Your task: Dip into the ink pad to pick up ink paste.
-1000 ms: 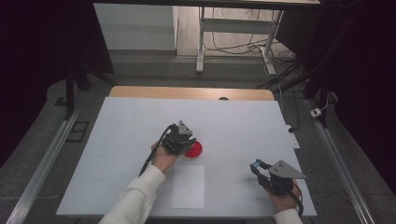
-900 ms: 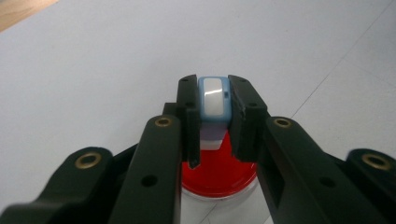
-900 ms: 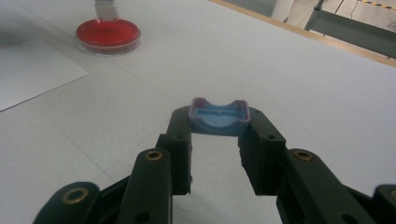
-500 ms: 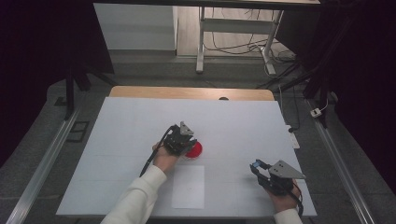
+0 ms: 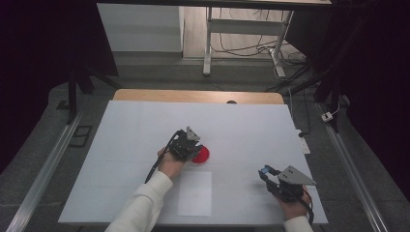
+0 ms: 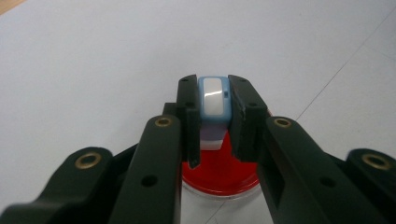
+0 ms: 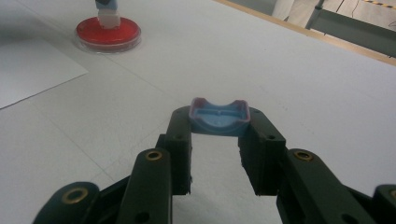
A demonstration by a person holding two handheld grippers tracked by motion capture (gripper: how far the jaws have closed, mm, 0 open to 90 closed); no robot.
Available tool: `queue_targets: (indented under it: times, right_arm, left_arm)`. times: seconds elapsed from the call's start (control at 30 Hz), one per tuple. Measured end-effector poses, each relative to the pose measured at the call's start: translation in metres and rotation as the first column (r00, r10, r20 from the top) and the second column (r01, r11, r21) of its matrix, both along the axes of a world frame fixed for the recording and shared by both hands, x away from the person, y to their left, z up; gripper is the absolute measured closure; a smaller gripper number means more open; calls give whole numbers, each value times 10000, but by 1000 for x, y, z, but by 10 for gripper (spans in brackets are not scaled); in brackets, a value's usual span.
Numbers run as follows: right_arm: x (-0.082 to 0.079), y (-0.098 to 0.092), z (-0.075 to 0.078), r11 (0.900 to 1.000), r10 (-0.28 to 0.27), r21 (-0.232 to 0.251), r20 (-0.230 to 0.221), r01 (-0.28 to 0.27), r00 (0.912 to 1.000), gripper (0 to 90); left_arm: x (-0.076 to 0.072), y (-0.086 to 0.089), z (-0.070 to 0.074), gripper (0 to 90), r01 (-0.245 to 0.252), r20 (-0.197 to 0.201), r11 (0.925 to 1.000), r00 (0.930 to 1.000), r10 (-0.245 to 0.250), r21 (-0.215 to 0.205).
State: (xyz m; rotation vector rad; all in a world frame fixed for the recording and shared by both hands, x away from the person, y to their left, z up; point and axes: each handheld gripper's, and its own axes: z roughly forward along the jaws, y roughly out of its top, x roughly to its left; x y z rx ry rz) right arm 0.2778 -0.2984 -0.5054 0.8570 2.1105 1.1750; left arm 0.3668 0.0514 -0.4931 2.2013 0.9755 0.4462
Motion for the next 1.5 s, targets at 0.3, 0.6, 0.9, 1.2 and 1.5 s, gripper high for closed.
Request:
queue_targets:
  times: [0.3,0.6,0.9,1.2,1.5]
  right_arm:
    - [0,1,0,10000,29,-40,5,-29,10000,651]
    - [0,2,0,10000,36,-54,16,-36,10000,651]
    - [0,2,0,10000,36,-37,18,-36,10000,651]
    - [0,2,0,10000,32,-39,17,-32,10000,651]
    - [0,2,-1,10000,33,-46,20,-33,10000,651]
  left_arm:
    - [0,-2,-1,756,22,-9,9999,10000,-21,172]
    - [0,-4,-3,757,62,29,9992,10000,-63,392]
    - [-1,-5,-3,757,76,55,9990,10000,-79,442]
    - [-1,-4,-4,758,81,39,9993,10000,-83,371]
    - [-1,-4,-3,756,74,59,9993,10000,-76,372]
